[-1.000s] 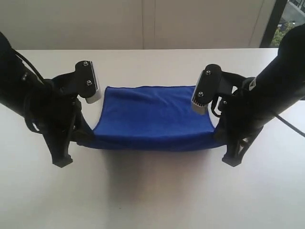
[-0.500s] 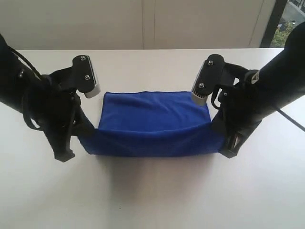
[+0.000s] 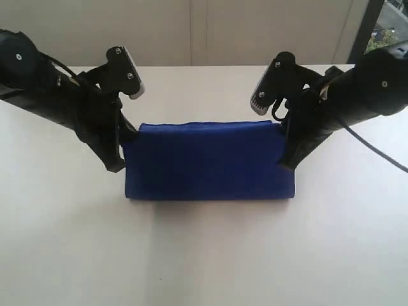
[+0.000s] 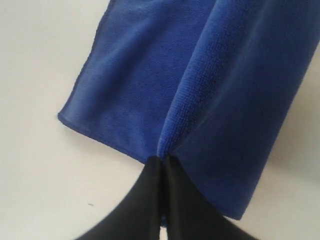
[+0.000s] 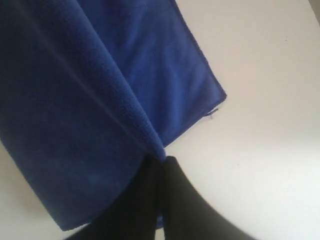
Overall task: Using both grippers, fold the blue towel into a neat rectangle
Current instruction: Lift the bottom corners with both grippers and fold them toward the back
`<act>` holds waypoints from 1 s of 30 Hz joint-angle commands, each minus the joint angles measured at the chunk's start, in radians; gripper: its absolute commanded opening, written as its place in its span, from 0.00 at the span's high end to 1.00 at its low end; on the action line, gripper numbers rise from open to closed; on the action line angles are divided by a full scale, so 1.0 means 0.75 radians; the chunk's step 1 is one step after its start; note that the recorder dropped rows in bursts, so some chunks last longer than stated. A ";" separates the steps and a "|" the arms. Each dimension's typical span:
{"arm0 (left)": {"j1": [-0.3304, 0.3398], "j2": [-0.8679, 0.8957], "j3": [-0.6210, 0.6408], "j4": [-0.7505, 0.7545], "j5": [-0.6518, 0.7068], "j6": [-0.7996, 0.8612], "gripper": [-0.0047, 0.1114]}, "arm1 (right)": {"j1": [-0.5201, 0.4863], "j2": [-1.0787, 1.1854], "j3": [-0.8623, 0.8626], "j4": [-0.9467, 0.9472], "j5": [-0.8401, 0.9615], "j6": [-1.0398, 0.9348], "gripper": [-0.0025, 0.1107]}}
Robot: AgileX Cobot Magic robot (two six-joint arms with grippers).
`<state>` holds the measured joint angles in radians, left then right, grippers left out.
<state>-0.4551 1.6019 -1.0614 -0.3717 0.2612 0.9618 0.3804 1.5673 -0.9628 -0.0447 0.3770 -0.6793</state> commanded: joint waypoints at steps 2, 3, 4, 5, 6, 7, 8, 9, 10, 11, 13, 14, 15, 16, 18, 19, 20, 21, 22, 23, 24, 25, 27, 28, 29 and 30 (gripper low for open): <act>0.007 0.065 -0.087 -0.012 -0.033 0.009 0.96 | -0.030 0.058 -0.078 -0.025 -0.035 0.014 0.98; 0.007 0.083 -0.113 -0.012 -0.033 0.009 0.96 | -0.030 0.079 -0.099 -0.025 -0.046 0.014 0.98; 0.007 0.086 -0.122 -0.012 -0.033 0.009 0.96 | -0.030 0.085 -0.111 -0.025 -0.052 0.014 0.98; 0.017 0.089 -0.134 -0.012 -0.030 0.009 0.96 | -0.030 0.094 -0.121 -0.029 -0.056 0.014 0.98; 0.017 0.089 -0.141 -0.012 -0.030 0.009 0.96 | -0.030 0.097 -0.129 -0.034 -0.059 0.014 0.98; 0.020 0.089 -0.147 -0.005 -0.030 0.009 0.96 | -0.030 0.103 -0.135 -0.036 -0.062 0.014 0.98; 0.027 0.089 -0.161 -0.005 -0.030 0.009 0.96 | -0.030 0.109 -0.146 -0.044 -0.066 0.014 0.98; 0.034 0.089 -0.169 -0.002 -0.030 0.009 0.96 | -0.030 0.112 -0.153 -0.051 -0.069 0.014 0.98; 0.034 0.089 -0.174 -0.002 -0.034 0.009 0.96 | -0.030 0.115 -0.161 -0.051 -0.069 0.014 0.98; 0.037 0.089 -0.177 0.000 -0.037 0.013 0.96 | -0.038 0.118 -0.170 -0.051 -0.072 0.014 0.98; 0.043 0.091 -0.184 0.000 -0.040 0.013 0.96 | -0.044 0.124 -0.181 -0.051 -0.076 0.014 0.98; 0.046 0.096 -0.184 0.000 -0.055 0.013 0.96 | -0.052 0.126 -0.188 -0.051 -0.078 0.014 0.98; 0.046 0.101 -0.184 0.000 -0.076 0.013 0.96 | -0.057 0.131 -0.193 -0.051 -0.082 0.014 0.98; 0.046 0.108 -0.184 0.000 -0.082 0.013 0.96 | -0.058 0.134 -0.196 -0.051 -0.088 0.014 0.98; 0.046 0.129 -0.184 0.000 -0.087 0.028 0.96 | -0.058 0.143 -0.198 -0.051 -0.106 0.014 0.98; 0.046 0.145 -0.184 0.000 -0.095 0.028 0.96 | -0.058 0.154 -0.202 -0.051 -0.106 0.014 0.98; 0.046 0.156 -0.184 0.000 -0.109 0.031 0.96 | -0.058 0.164 -0.208 -0.051 -0.114 0.014 0.98; 0.046 0.170 -0.184 0.000 -0.126 0.030 0.96 | -0.058 0.173 -0.208 -0.051 -0.126 0.014 0.98; 0.046 0.181 -0.186 0.000 -0.143 0.034 0.96 | -0.058 0.186 -0.208 -0.051 -0.145 0.014 0.98; 0.046 0.193 -0.186 0.000 -0.153 0.042 0.96 | -0.061 0.199 -0.210 -0.051 -0.152 0.014 0.98; 0.046 0.201 -0.186 0.000 -0.176 0.056 0.96 | -0.061 0.212 -0.214 -0.051 -0.159 0.014 0.98; 0.046 0.207 -0.186 0.000 -0.198 0.065 0.96 | -0.064 0.227 -0.221 -0.051 -0.160 0.014 0.98; 0.046 0.215 -0.186 0.000 -0.242 0.079 0.96 | -0.073 0.246 -0.226 -0.051 -0.178 0.014 0.98; 0.046 0.224 -0.195 0.000 -0.249 0.079 0.96 | -0.078 0.253 -0.226 -0.051 -0.200 0.014 0.98; 0.046 0.234 -0.207 0.000 -0.249 0.079 0.96 | -0.082 0.259 -0.226 -0.051 -0.217 0.014 0.98; 0.046 0.245 -0.218 0.000 -0.249 0.079 0.96 | -0.085 0.265 -0.226 -0.051 -0.228 0.014 0.98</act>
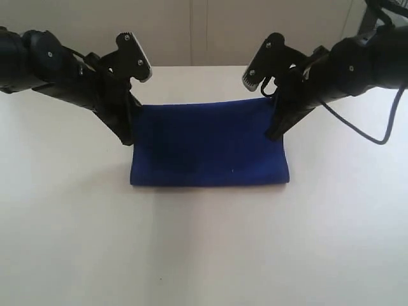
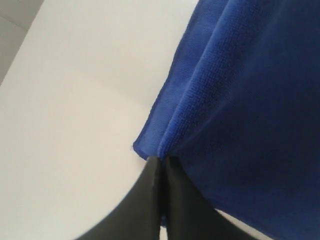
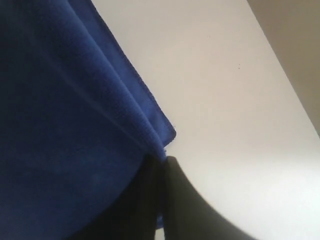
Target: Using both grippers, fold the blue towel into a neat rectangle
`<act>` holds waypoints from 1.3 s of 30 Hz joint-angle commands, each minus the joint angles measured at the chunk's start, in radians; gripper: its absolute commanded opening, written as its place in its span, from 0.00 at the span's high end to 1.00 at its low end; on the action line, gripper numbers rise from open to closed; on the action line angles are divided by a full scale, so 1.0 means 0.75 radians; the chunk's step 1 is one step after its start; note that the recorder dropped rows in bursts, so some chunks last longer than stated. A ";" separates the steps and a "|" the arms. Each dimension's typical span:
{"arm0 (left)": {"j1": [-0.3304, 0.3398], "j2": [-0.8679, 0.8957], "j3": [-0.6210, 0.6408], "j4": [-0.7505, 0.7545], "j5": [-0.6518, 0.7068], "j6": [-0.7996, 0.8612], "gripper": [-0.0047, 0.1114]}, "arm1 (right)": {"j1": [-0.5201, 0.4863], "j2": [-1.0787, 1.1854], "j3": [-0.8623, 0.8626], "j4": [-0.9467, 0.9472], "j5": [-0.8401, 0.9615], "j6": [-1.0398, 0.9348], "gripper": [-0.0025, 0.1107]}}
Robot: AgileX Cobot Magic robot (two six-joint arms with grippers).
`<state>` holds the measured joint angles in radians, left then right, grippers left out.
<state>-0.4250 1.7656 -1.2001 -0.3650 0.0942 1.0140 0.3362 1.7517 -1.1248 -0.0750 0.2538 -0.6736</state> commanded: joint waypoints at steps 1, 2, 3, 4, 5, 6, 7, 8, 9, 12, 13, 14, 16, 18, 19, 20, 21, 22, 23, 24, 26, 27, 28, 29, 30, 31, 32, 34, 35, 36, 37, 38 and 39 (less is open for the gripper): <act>0.005 0.041 -0.048 -0.009 -0.026 0.010 0.96 | -0.025 0.022 -0.010 -0.011 -0.074 0.006 0.98; 0.005 0.056 -0.064 -0.009 -0.026 0.010 0.96 | -0.028 0.028 -0.010 -0.011 -0.080 0.006 0.98; 0.005 0.073 -0.079 -0.009 -0.026 0.010 0.96 | -0.028 0.033 -0.010 -0.011 -0.083 0.006 0.98; 0.005 0.087 -0.095 -0.009 -0.021 0.010 0.96 | -0.031 0.036 -0.010 -0.011 -0.092 0.006 0.98; 0.005 0.099 -0.105 -0.009 -0.019 0.010 0.96 | -0.034 0.042 -0.010 -0.011 -0.095 0.006 0.98; 0.005 0.114 -0.115 -0.009 -0.017 0.010 0.96 | -0.037 0.052 -0.010 -0.011 -0.110 0.006 0.98; 0.005 0.123 -0.121 -0.009 -0.017 0.010 0.96 | -0.037 0.061 -0.010 -0.011 -0.119 0.006 0.98; 0.005 0.133 -0.127 -0.009 -0.017 0.010 0.96 | -0.037 0.073 -0.010 -0.011 -0.131 0.006 0.98; 0.005 0.144 -0.130 -0.009 -0.017 0.010 0.96 | -0.037 0.085 -0.010 -0.011 -0.141 0.006 0.98; 0.005 0.170 -0.146 -0.009 -0.025 0.010 0.96 | -0.037 0.118 -0.010 -0.011 -0.177 0.006 0.98; 0.005 0.177 -0.155 -0.009 -0.025 0.010 0.96 | -0.037 0.126 -0.010 -0.011 -0.191 0.006 0.98; 0.005 0.188 -0.158 -0.009 -0.028 0.010 0.96 | -0.037 0.137 -0.011 -0.011 -0.201 0.006 0.98; 0.005 0.204 -0.168 -0.009 -0.031 0.010 0.96 | -0.046 0.153 -0.020 -0.011 -0.201 0.006 0.98; 0.005 0.216 -0.171 -0.009 -0.051 0.010 0.96 | -0.055 0.168 -0.026 -0.011 -0.221 0.006 0.98; 0.005 0.223 -0.171 -0.009 -0.058 0.010 0.96 | -0.062 0.174 -0.026 -0.011 -0.228 0.006 0.98; 0.005 0.229 -0.171 -0.009 -0.067 0.010 0.96 | -0.064 0.180 -0.026 -0.011 -0.240 0.006 0.98; 0.005 0.236 -0.171 -0.009 -0.077 0.010 0.96 | -0.071 0.191 -0.026 -0.011 -0.251 0.006 0.98; 0.005 0.238 -0.171 -0.009 -0.094 0.010 0.96 | -0.075 0.197 -0.026 -0.011 -0.261 0.006 0.98; 0.005 0.249 -0.171 -0.009 -0.099 0.010 0.96 | -0.078 0.206 -0.026 -0.011 -0.267 0.006 0.98; 0.005 0.252 -0.171 -0.009 -0.106 0.010 0.96 | -0.081 0.215 -0.026 -0.011 -0.274 0.006 0.98; 0.005 0.268 -0.171 -0.009 -0.114 0.010 0.96 | -0.081 0.228 -0.026 -0.011 -0.292 0.006 0.98; 0.005 0.271 -0.171 -0.009 -0.114 0.010 0.96 | -0.081 0.235 -0.026 -0.011 -0.302 0.006 0.98; 0.005 0.274 -0.171 -0.009 -0.114 0.010 0.96 | -0.081 0.238 -0.026 -0.011 -0.320 0.006 0.98; 0.005 0.274 -0.171 -0.009 -0.116 0.010 0.96 | -0.081 0.241 -0.026 -0.011 -0.330 0.006 0.98; 0.005 0.277 -0.171 -0.009 -0.126 0.010 0.96 | -0.081 0.244 -0.026 -0.011 -0.338 0.006 0.98; 0.005 0.276 -0.171 -0.009 -0.139 0.010 0.96 | -0.081 0.244 -0.026 -0.011 -0.345 0.006 0.98; 0.005 0.276 -0.171 -0.009 -0.142 0.010 0.96 | -0.081 0.244 -0.026 -0.011 -0.352 0.006 0.98; 0.005 0.276 -0.171 -0.009 -0.144 0.010 0.96 | -0.081 0.244 -0.026 -0.011 -0.358 0.006 0.98; 0.005 0.276 -0.171 -0.009 -0.145 0.010 0.96 | -0.081 0.244 -0.026 -0.011 -0.362 0.006 0.98; 0.005 0.276 -0.171 -0.009 -0.145 0.010 0.96 | -0.081 0.244 -0.026 -0.011 -0.369 0.006 0.98; 0.008 0.276 -0.171 -0.009 -0.145 0.010 0.96 | -0.081 0.244 -0.026 -0.011 -0.371 0.006 0.98; 0.008 0.276 -0.171 -0.009 -0.145 0.010 0.96 | -0.081 0.244 -0.026 -0.011 -0.374 0.006 0.98; 0.008 0.276 -0.171 -0.009 -0.145 0.010 0.96 | -0.081 0.244 -0.026 -0.011 -0.377 0.006 0.98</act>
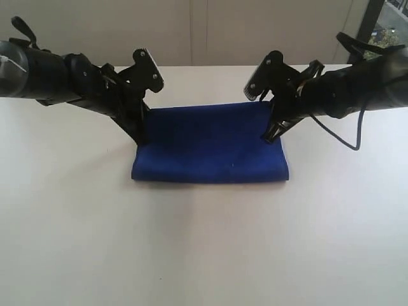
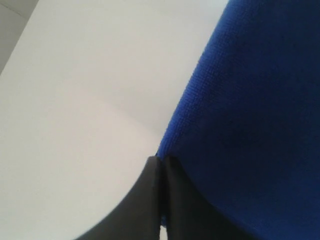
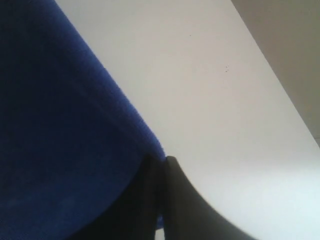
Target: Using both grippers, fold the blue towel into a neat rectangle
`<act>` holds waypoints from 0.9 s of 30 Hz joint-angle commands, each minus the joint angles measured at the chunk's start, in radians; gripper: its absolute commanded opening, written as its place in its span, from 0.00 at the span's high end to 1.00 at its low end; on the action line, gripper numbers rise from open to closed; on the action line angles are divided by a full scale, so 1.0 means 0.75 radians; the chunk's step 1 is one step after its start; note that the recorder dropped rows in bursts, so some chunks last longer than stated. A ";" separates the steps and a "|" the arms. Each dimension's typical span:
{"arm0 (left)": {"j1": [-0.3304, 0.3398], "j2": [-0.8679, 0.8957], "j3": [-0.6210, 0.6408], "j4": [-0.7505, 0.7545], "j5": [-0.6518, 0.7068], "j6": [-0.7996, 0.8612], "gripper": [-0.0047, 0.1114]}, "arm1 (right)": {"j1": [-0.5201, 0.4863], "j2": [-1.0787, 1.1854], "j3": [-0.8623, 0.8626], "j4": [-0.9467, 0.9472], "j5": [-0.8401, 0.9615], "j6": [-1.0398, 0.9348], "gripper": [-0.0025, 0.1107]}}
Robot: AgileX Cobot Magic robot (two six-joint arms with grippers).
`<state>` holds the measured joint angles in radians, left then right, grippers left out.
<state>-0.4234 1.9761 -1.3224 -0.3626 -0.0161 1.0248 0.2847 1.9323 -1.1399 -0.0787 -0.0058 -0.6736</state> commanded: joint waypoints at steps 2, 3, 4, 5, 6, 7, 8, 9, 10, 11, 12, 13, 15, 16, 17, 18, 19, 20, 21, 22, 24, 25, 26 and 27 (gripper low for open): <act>0.006 -0.004 -0.008 -0.014 0.005 -0.005 0.96 | -0.012 0.003 -0.005 -0.006 -0.034 0.006 0.98; 0.006 -0.004 -0.008 -0.014 0.005 -0.008 0.96 | -0.012 0.003 -0.005 -0.006 -0.034 0.006 0.98; 0.006 -0.004 -0.008 -0.014 0.008 -0.008 0.96 | -0.012 0.003 -0.005 -0.006 -0.034 0.006 0.98; 0.006 -0.004 -0.008 -0.014 0.008 -0.010 0.96 | -0.012 0.003 -0.005 -0.006 -0.034 0.006 0.98; 0.010 -0.012 -0.008 -0.014 0.010 -0.010 0.96 | -0.012 0.003 -0.005 -0.006 -0.034 0.006 0.98; 0.012 -0.016 -0.008 -0.014 0.021 -0.010 0.96 | -0.012 0.003 -0.005 -0.006 -0.034 0.006 0.98; 0.019 -0.025 -0.008 -0.014 0.021 -0.011 0.96 | -0.012 0.003 -0.005 -0.006 -0.034 0.006 0.98; 0.025 -0.032 -0.008 -0.020 0.038 -0.013 0.96 | -0.012 0.003 -0.005 -0.006 -0.037 0.006 0.98; 0.030 -0.042 -0.008 -0.021 0.046 -0.021 0.96 | -0.012 0.003 -0.005 -0.006 -0.040 0.006 0.98; 0.031 -0.044 -0.008 -0.023 0.051 -0.027 0.96 | -0.012 0.003 -0.005 -0.006 -0.046 0.006 0.98; 0.038 -0.044 -0.008 -0.023 0.053 -0.027 0.96 | -0.012 0.003 -0.005 -0.006 -0.056 0.006 0.98; 0.037 -0.044 -0.008 -0.023 0.049 -0.027 0.96 | -0.012 0.003 -0.005 -0.006 -0.060 0.006 0.98; 0.038 -0.042 -0.008 -0.023 0.050 -0.029 0.96 | -0.012 0.003 -0.005 -0.006 -0.063 0.006 0.98; 0.038 -0.042 -0.008 -0.023 0.053 -0.029 0.96 | -0.012 0.003 -0.005 -0.006 -0.063 0.006 0.98; 0.038 -0.042 -0.008 -0.023 0.053 -0.029 0.96 | -0.012 0.003 -0.005 -0.006 -0.063 0.006 0.98; 0.038 -0.042 -0.008 -0.023 0.040 -0.029 0.96 | -0.012 0.003 -0.005 -0.006 -0.063 0.006 0.98; 0.038 -0.042 -0.008 -0.023 0.035 -0.029 0.96 | -0.012 0.003 -0.005 -0.006 -0.063 0.006 0.98; 0.038 -0.042 -0.008 -0.023 0.035 -0.029 0.96 | -0.012 0.003 -0.005 -0.006 -0.063 0.006 0.98; 0.038 -0.042 -0.008 -0.023 0.035 -0.029 0.96 | -0.012 0.003 -0.005 -0.006 -0.063 0.006 0.98; 0.038 -0.042 -0.008 -0.023 0.035 -0.029 0.96 | -0.012 0.003 -0.005 -0.006 -0.063 0.006 0.98; 0.038 -0.042 -0.008 -0.023 0.035 -0.029 0.96 | -0.012 0.003 -0.005 -0.006 -0.063 0.006 0.98; 0.038 -0.042 -0.008 -0.023 0.033 -0.029 0.96 | -0.012 0.003 -0.005 -0.006 -0.063 0.006 0.98; 0.038 -0.042 -0.008 -0.023 0.033 -0.029 0.96 | -0.012 0.003 -0.005 -0.006 -0.063 0.006 0.98; 0.038 -0.042 -0.008 -0.023 0.033 -0.029 0.96 | -0.012 0.003 -0.005 -0.006 -0.061 0.006 0.98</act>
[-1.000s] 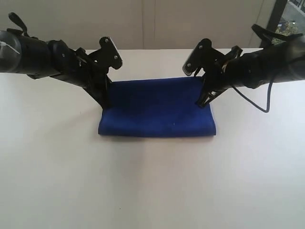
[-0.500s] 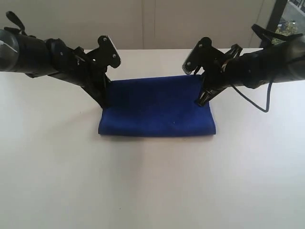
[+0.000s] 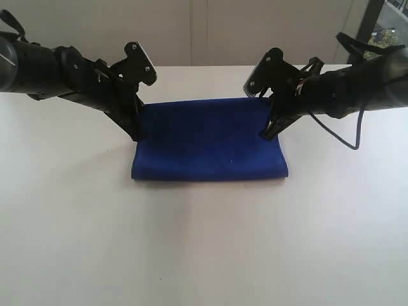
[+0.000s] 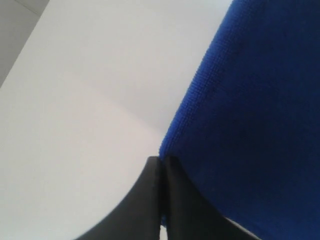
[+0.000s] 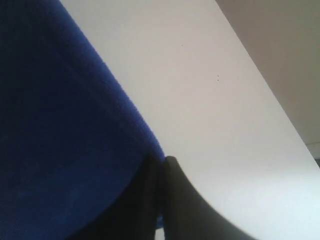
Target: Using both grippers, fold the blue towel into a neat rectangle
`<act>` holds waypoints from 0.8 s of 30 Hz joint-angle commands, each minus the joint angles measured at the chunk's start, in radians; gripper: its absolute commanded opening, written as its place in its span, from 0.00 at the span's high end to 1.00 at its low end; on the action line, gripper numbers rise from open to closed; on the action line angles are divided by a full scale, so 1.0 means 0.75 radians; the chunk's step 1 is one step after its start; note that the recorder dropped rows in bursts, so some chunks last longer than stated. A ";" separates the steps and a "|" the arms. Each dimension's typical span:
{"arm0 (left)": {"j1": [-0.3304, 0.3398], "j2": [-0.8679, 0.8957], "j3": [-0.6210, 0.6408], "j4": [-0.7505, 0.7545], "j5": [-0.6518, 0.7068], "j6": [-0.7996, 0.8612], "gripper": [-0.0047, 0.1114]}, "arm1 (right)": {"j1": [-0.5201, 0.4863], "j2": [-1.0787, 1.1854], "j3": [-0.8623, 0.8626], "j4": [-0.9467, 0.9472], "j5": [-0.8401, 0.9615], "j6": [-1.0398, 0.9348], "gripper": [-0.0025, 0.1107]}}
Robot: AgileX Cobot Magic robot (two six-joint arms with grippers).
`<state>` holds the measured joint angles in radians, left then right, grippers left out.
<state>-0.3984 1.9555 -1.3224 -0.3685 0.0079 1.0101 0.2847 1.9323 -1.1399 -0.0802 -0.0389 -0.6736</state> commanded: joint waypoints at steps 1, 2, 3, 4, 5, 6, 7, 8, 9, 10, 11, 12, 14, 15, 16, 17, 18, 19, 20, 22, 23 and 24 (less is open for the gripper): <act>0.005 -0.014 -0.008 -0.015 0.001 -0.012 0.96 | -0.012 0.003 -0.005 -0.004 -0.016 0.006 0.98; 0.005 -0.014 -0.008 -0.015 0.001 -0.012 0.96 | -0.012 0.003 -0.005 -0.004 -0.016 0.006 0.98; 0.005 -0.014 -0.008 -0.015 0.001 -0.015 0.96 | -0.012 0.003 -0.005 -0.004 -0.016 0.006 0.98; 0.005 -0.014 -0.008 -0.015 0.001 -0.015 0.96 | -0.012 0.003 -0.005 -0.004 -0.016 0.006 0.98; 0.005 -0.014 -0.008 -0.015 0.001 -0.015 0.96 | -0.012 0.003 -0.005 -0.004 -0.016 0.006 0.98; 0.005 -0.014 -0.008 -0.015 -0.002 -0.015 0.95 | -0.012 0.003 -0.005 -0.004 -0.016 0.006 0.98; 0.005 -0.014 -0.008 -0.015 -0.011 -0.015 0.93 | -0.012 0.003 -0.005 -0.004 -0.016 0.006 0.97; 0.005 -0.014 -0.008 -0.015 -0.011 -0.015 0.89 | -0.012 0.003 -0.005 -0.004 -0.016 0.006 0.95; 0.005 -0.014 -0.008 -0.015 -0.011 -0.015 0.86 | -0.012 0.003 -0.005 -0.004 -0.016 0.006 0.93; 0.005 -0.014 -0.008 -0.015 -0.011 -0.015 0.80 | -0.012 0.003 -0.005 -0.004 -0.016 0.008 0.90; 0.005 -0.014 -0.008 -0.015 -0.011 -0.015 0.75 | -0.012 0.003 -0.005 -0.004 -0.016 0.008 0.88; 0.005 -0.014 -0.008 -0.015 -0.011 -0.015 0.71 | -0.012 0.003 -0.005 -0.004 -0.016 0.008 0.84; 0.005 -0.014 -0.008 -0.015 -0.011 -0.015 0.60 | -0.012 0.003 -0.005 -0.004 -0.014 0.008 0.77; 0.005 -0.014 -0.008 -0.015 -0.011 -0.015 0.56 | -0.012 0.003 -0.005 -0.004 -0.014 0.008 0.74; 0.005 -0.014 -0.008 -0.015 -0.011 -0.015 0.53 | -0.012 0.003 -0.005 -0.004 -0.014 0.008 0.72; 0.005 -0.014 -0.008 -0.015 -0.011 -0.015 0.51 | -0.012 0.003 -0.005 -0.004 -0.011 0.008 0.70; 0.005 -0.014 -0.008 -0.015 -0.011 -0.015 0.50 | -0.012 0.003 -0.005 -0.001 -0.011 0.008 0.67; 0.005 -0.014 -0.008 -0.015 -0.011 -0.015 0.49 | -0.012 0.003 -0.005 -0.001 -0.011 0.008 0.65; 0.005 -0.014 -0.008 -0.015 -0.018 -0.015 0.49 | -0.012 0.003 -0.005 -0.001 -0.011 0.011 0.64; 0.005 -0.014 -0.008 -0.015 -0.018 -0.015 0.49 | -0.012 0.003 -0.005 -0.001 -0.011 0.015 0.63; 0.005 -0.014 -0.008 -0.015 -0.018 -0.015 0.49 | -0.012 0.003 -0.005 0.003 -0.011 0.015 0.63; 0.005 -0.014 -0.008 -0.015 -0.018 -0.015 0.49 | -0.012 0.003 -0.005 0.003 -0.011 0.018 0.63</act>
<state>-0.3967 1.9555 -1.3224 -0.3685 -0.0092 1.0078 0.2847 1.9323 -1.1399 -0.0802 -0.0389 -0.6720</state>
